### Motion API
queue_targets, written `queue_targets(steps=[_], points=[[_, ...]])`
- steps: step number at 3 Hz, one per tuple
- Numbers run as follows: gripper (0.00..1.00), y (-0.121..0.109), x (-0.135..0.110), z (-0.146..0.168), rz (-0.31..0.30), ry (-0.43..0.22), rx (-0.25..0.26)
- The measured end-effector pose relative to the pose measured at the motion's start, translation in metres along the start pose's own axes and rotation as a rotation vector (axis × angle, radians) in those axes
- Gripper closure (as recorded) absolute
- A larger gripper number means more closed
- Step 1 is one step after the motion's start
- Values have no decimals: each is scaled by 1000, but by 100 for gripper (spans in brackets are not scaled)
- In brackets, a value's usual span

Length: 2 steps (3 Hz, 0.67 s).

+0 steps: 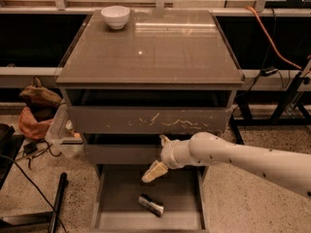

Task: Pick redbull can from bottom drawer and place on counter

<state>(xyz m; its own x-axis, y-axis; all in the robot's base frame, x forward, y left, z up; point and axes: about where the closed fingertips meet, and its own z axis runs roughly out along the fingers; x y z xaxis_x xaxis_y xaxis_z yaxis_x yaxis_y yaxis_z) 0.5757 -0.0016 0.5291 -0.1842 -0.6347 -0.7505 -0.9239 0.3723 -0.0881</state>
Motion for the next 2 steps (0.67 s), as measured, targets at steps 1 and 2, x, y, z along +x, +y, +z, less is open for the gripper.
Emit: queue_targets(steps=[1, 2], points=[[0, 31, 30, 25, 68, -8, -44], [0, 77, 88, 59, 198, 20, -86]])
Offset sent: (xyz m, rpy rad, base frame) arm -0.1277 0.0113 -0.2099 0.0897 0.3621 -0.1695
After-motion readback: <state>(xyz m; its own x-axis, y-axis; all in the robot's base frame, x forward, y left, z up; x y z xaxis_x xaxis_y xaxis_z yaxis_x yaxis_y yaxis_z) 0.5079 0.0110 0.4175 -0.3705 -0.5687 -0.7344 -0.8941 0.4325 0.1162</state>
